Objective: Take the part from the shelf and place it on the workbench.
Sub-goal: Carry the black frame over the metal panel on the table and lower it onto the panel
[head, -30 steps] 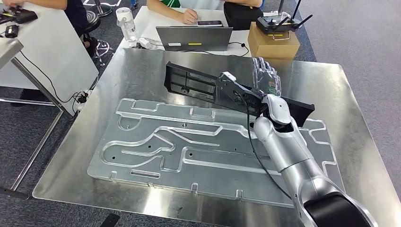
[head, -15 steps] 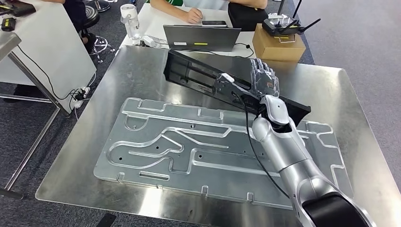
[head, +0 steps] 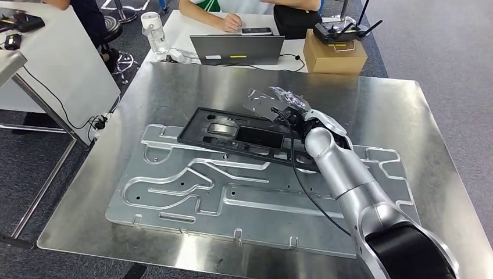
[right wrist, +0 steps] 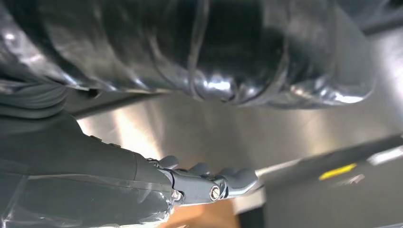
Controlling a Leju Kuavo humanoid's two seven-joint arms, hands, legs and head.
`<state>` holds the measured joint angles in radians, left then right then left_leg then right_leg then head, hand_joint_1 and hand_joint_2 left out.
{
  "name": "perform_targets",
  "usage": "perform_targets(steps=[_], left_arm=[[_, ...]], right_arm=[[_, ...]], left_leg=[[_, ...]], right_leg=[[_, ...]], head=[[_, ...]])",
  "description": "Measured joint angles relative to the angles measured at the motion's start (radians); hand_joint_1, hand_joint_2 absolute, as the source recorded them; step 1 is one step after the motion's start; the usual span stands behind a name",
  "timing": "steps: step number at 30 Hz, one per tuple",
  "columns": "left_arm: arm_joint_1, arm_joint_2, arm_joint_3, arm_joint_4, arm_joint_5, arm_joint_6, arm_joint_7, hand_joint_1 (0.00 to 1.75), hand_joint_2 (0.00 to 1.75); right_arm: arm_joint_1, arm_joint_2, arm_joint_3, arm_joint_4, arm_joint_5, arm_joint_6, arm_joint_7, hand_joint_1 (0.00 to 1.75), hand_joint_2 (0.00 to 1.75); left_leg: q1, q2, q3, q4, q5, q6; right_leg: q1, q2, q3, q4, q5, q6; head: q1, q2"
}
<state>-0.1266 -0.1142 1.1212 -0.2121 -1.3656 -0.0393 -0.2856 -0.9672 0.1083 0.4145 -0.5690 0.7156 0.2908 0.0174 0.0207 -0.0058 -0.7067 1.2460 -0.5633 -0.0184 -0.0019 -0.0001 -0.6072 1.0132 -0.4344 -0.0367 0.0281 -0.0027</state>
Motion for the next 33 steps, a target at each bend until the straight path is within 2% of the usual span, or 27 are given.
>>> perform_targets(steps=[1, 2, 3, 4, 6, 8, 11, 12, 14, 16, 17, 18, 19, 20, 22, 23, 25, 26, 27, 28, 29, 31, 32, 33], left_arm=[[0.001, 0.001, 0.0, 0.0, 0.0, 0.0, 0.001, 0.0, 0.0], [0.001, 0.001, 0.0, 0.0, 0.001, 0.0, 0.002, 0.0, 0.0], [0.002, 0.002, 0.0, 0.0, 0.001, 0.0, 0.003, 0.0, 0.0], [0.002, 0.003, 0.0, 0.0, 0.001, 0.0, 0.004, 0.0, 0.0], [0.0, 0.005, 0.0, 0.0, 0.001, -0.001, 0.004, 0.0, 0.0], [-0.001, 0.005, -0.001, 0.0, 0.002, -0.002, 0.005, 0.0, 0.0], [0.001, 0.005, -0.001, 0.0, 0.006, -0.003, 0.007, 0.0, 0.0], [0.001, 0.005, -0.001, 0.0, 0.009, -0.002, 0.007, 0.0, 0.0], [0.0, 0.005, -0.001, 0.0, 0.019, -0.002, 0.004, 0.0, 0.0], [-0.002, 0.004, -0.001, 0.0, 0.035, 0.005, 0.001, 0.0, 0.0], [-0.004, 0.003, 0.0, 0.0, 0.042, 0.01, -0.002, 0.0, 0.0], [-0.005, 0.003, 0.0, 0.0, 0.048, 0.015, -0.007, 0.0, 0.0], [-0.005, 0.002, 0.0, 0.0, 0.051, 0.018, -0.015, 0.0, 0.0], [-0.003, 0.002, 0.0, 0.0, 0.053, 0.018, -0.026, 0.0, 0.0], [0.007, 0.0, -0.001, 0.001, 0.054, 0.016, -0.046, 0.0, 0.0], [0.013, 0.0, -0.001, 0.001, 0.054, 0.015, -0.052, 0.0, 0.0], [0.021, -0.001, 0.0, 0.001, 0.053, 0.014, -0.058, 0.0, 0.0], [0.024, 0.0, 0.0, 0.001, 0.053, 0.013, -0.059, 0.0, 0.0], [0.026, 0.0, 0.0, 0.001, 0.053, 0.012, -0.06, 0.0, 0.0], [0.028, 0.0, -0.001, 0.001, 0.053, 0.011, -0.06, 0.0, 0.0], [0.03, 0.0, -0.001, 0.001, 0.053, 0.01, -0.06, 0.0, 0.0], [0.032, 0.002, -0.001, 0.001, 0.054, 0.01, -0.059, 0.0, 0.0], [0.033, 0.004, -0.001, 0.001, 0.054, 0.011, -0.059, 0.0, 0.0], [0.034, 0.005, -0.001, 0.001, 0.053, 0.013, -0.059, 0.0, 0.0]], right_arm=[[-0.002, 0.004, 0.001, 0.008, -0.013, 0.016, -0.001, 0.0, 0.0], [-0.004, 0.007, 0.003, 0.015, -0.023, 0.03, -0.002, 0.0, 0.0], [-0.006, 0.01, 0.005, 0.021, -0.032, 0.044, -0.002, 0.0, 0.0], [-0.009, 0.013, 0.008, 0.026, -0.039, 0.057, -0.002, 0.0, 0.0], [-0.023, 0.018, 0.016, 0.034, -0.052, 0.09, -0.005, 0.0, 0.0], [-0.043, 0.023, 0.029, 0.043, -0.071, 0.135, -0.01, 0.0, 0.0], [-0.066, 0.03, 0.053, 0.051, -0.091, 0.161, -0.016, 0.0, 0.0], [-0.073, 0.033, 0.062, 0.051, -0.094, 0.15, -0.016, 0.0, 0.0], [-0.083, 0.037, 0.086, 0.046, -0.099, 0.097, -0.017, 0.0, 0.0], [-0.082, 0.043, 0.113, 0.031, -0.092, 0.002, -0.013, 0.0, 0.0], [-0.075, 0.045, 0.126, 0.017, -0.08, -0.054, -0.006, 0.0, 0.0], [-0.066, 0.048, 0.139, -0.005, -0.061, -0.113, 0.006, 0.0, 0.0], [-0.058, 0.048, 0.152, -0.035, -0.037, -0.17, 0.024, 0.0, 0.0], [-0.05, 0.047, 0.162, -0.068, -0.012, -0.213, 0.041, 0.0, 0.0], [-0.042, 0.044, 0.175, -0.127, 0.027, -0.266, 0.067, 0.0, 0.0], [-0.039, 0.041, 0.179, -0.15, 0.042, -0.279, 0.073, 0.0, 0.0], [-0.024, 0.034, 0.183, -0.194, 0.077, -0.309, 0.079, 0.0, 0.0], [-0.013, 0.03, 0.184, -0.217, 0.098, -0.327, 0.081, 0.0, 0.0], [-0.003, 0.028, 0.185, -0.242, 0.12, -0.344, 0.081, 0.0, 0.0], [0.006, 0.027, 0.186, -0.264, 0.139, -0.359, 0.082, 0.0, 0.0], [0.015, 0.026, 0.188, -0.287, 0.158, -0.373, 0.082, 0.0, 0.0], [0.04, 0.023, 0.19, -0.328, 0.19, -0.395, 0.083, 0.0, 0.0], [0.058, 0.02, 0.19, -0.347, 0.203, -0.407, 0.084, 0.0, 0.0], [0.078, 0.018, 0.19, -0.367, 0.214, -0.419, 0.085, 0.0, 0.0]], left_leg=[[0.001, 0.0, -0.019, 0.04, -0.01, -0.003], [0.001, 0.0, -0.024, 0.05, -0.004, -0.005], [0.002, 0.001, -0.01, 0.022, 0.02, -0.007], [0.003, 0.002, 0.018, -0.034, 0.054, -0.008], [0.003, 0.002, 0.079, -0.152, 0.095, -0.007], [0.001, 0.001, 0.1, -0.196, 0.099, 0.002], [0.001, -0.001, 0.097, -0.2, 0.105, 0.02], [0.002, -0.001, 0.098, -0.202, 0.108, 0.027], [0.005, 0.001, 0.1, -0.206, 0.112, 0.037], [0.004, 0.002, 0.099, -0.205, 0.114, 0.042], [0.003, 0.002, 0.099, -0.204, 0.115, 0.043], [0.002, 0.001, 0.099, -0.204, 0.115, 0.042], [0.0, 0.0, 0.1, -0.203, 0.115, 0.042], [-0.003, -0.001, 0.1, -0.204, 0.114, 0.042], [-0.005, 0.0, 0.099, -0.205, 0.116, 0.039], [-0.004, 0.001, 0.097, -0.206, 0.118, 0.035], [-0.001, 0.002, 0.094, -0.21, 0.125, 0.023], [0.0, 0.002, 0.092, -0.211, 0.124, 0.018], [-0.002, 0.001, 0.089, -0.205, 0.113, 0.014], [-0.003, 0.001, 0.081, -0.183, 0.09, 0.01], [-0.003, 0.001, 0.065, -0.14, 0.055, 0.007], [-0.001, 0.001, 0.026, -0.016, -0.022, 0.0], [0.0, 0.001, 0.016, 0.03, -0.044, -0.005], [0.001, 0.002, 0.021, 0.043, -0.048, -0.008]], right_leg=[[0.0, -0.001, 0.0, 0.002, -0.001, 0.0], [0.0, -0.001, -0.001, 0.005, -0.003, 0.0], [0.0, -0.001, -0.001, 0.009, -0.005, 0.001], [-0.001, -0.001, -0.002, 0.015, -0.009, 0.004], [-0.001, 0.0, -0.005, 0.03, -0.019, 0.012], [0.003, 0.002, -0.012, 0.04, -0.023, 0.021], [0.004, 0.002, -0.016, 0.041, -0.023, 0.031], [0.003, 0.002, -0.021, 0.055, -0.034, 0.036], [-0.001, 0.001, -0.058, 0.139, -0.086, 0.045], [-0.003, 0.001, -0.117, 0.269, -0.146, 0.051], [-0.004, 0.001, -0.136, 0.308, -0.156, 0.051], [-0.004, 0.001, -0.138, 0.312, -0.146, 0.049], [-0.003, 0.001, -0.12, 0.275, -0.118, 0.044], [0.0, 0.001, -0.088, 0.208, -0.08, 0.036], [0.008, 0.003, -0.029, 0.083, -0.028, 0.015], [0.013, 0.004, -0.016, 0.05, -0.017, 0.008], [0.02, 0.004, -0.014, 0.032, -0.009, 0.004], [0.015, 0.002, -0.012, 0.023, -0.003, 0.003], [0.011, 0.0, -0.011, 0.011, 0.005, 0.0], [0.006, -0.003, -0.011, 0.0, 0.015, -0.003], [0.001, -0.005, -0.013, -0.008, 0.024, -0.005], [0.002, -0.006, -0.028, -0.008, 0.036, -0.007], [0.002, -0.006, -0.038, -0.005, 0.042, -0.005], [0.001, -0.006, -0.049, -0.001, 0.047, -0.003]], head=[[0.0, 0.0], [0.0, 0.0], [0.0, 0.0], [0.0, 0.0], [0.0, 0.0], [0.0, 0.0], [0.001, 0.0], [0.001, 0.0], [0.001, 0.0], [0.001, 0.0], [0.001, 0.0], [0.001, 0.0], [0.001, 0.0], [0.001, 0.0], [0.0, 0.0], [0.0, 0.0], [0.0, 0.0], [0.0, 0.0], [0.0, 0.0], [0.0, 0.0], [-0.001, 0.0], [-0.001, 0.0], [-0.001, 0.0], [-0.001, 0.0]])
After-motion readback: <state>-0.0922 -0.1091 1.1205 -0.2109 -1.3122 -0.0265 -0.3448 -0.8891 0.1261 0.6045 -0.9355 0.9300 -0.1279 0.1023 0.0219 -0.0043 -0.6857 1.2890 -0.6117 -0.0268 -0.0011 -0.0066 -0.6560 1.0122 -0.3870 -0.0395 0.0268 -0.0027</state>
